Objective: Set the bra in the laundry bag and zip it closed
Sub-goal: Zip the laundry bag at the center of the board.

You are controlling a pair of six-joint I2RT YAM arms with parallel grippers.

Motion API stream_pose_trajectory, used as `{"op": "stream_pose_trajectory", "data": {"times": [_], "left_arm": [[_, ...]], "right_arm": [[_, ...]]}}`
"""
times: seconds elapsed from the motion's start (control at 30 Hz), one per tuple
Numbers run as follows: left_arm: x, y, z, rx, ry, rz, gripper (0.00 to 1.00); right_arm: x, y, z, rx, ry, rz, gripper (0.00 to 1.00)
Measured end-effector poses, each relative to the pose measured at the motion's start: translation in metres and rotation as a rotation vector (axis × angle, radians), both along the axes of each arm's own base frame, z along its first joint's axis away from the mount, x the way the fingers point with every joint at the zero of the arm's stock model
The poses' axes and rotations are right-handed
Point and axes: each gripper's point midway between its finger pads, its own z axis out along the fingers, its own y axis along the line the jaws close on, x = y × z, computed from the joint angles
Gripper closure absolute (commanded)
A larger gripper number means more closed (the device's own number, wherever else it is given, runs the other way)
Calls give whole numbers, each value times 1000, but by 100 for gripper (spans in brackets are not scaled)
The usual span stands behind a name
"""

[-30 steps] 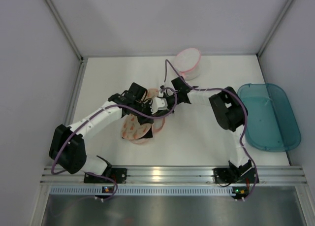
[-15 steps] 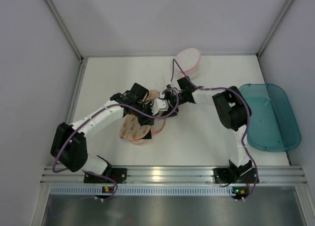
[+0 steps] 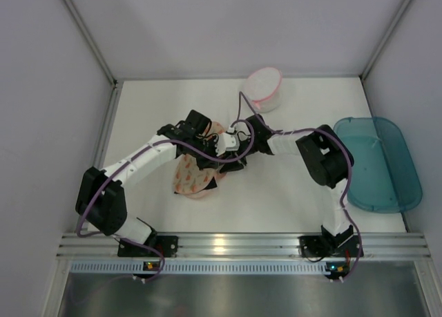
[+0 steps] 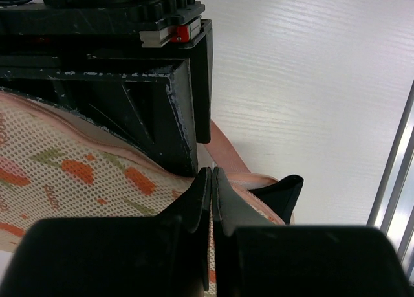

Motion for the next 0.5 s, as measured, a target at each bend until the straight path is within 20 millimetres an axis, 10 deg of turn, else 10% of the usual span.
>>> {"op": "stream_pose_trajectory", "data": {"times": [0.5], "left_arm": [[-7, 4, -10, 16, 5, -33, 100]], "right_arm": [[14, -24, 12, 17, -45, -57, 42]]}}
